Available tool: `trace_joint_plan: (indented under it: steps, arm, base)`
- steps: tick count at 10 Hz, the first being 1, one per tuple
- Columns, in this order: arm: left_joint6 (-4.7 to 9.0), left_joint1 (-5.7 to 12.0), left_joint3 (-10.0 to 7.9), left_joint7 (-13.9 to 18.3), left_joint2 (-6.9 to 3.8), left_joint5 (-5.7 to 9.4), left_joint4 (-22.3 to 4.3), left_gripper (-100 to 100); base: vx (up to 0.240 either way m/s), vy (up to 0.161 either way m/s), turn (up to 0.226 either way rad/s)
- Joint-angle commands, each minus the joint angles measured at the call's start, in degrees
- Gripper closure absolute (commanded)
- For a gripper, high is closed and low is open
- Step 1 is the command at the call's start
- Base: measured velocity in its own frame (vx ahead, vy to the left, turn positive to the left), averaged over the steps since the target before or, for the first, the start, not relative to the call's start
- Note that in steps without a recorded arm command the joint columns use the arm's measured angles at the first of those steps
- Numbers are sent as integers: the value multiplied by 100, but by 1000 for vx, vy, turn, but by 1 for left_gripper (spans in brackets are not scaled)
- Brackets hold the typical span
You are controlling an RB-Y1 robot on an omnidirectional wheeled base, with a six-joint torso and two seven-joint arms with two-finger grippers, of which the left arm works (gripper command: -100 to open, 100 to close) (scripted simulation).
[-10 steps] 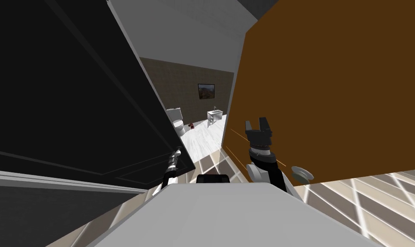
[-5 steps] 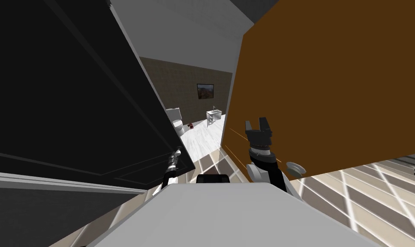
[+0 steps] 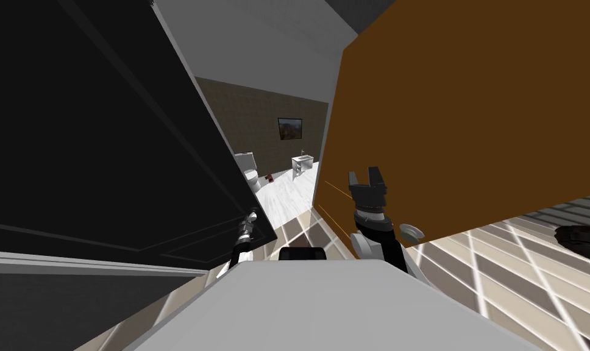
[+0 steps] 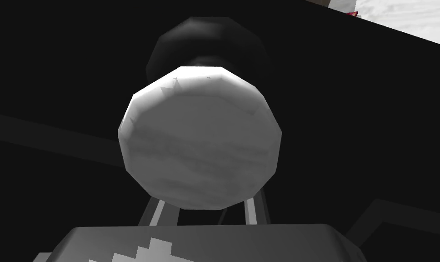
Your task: Pull the door open
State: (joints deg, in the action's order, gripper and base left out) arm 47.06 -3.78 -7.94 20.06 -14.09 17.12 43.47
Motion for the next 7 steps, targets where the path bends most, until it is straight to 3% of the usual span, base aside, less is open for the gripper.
trace_joint_plan:
  steps: [1, 4, 7]
  arm:
    - [128, 142, 104, 234, 30, 23, -93, 100]
    - [130, 172, 192, 708, -3, 209, -128, 100]
    - [131, 188, 236, 948, -20, 302, -145, 100]
  base:
    - [-50, 13, -41]
    - [-38, 4, -39]
    - [-39, 5, -41]
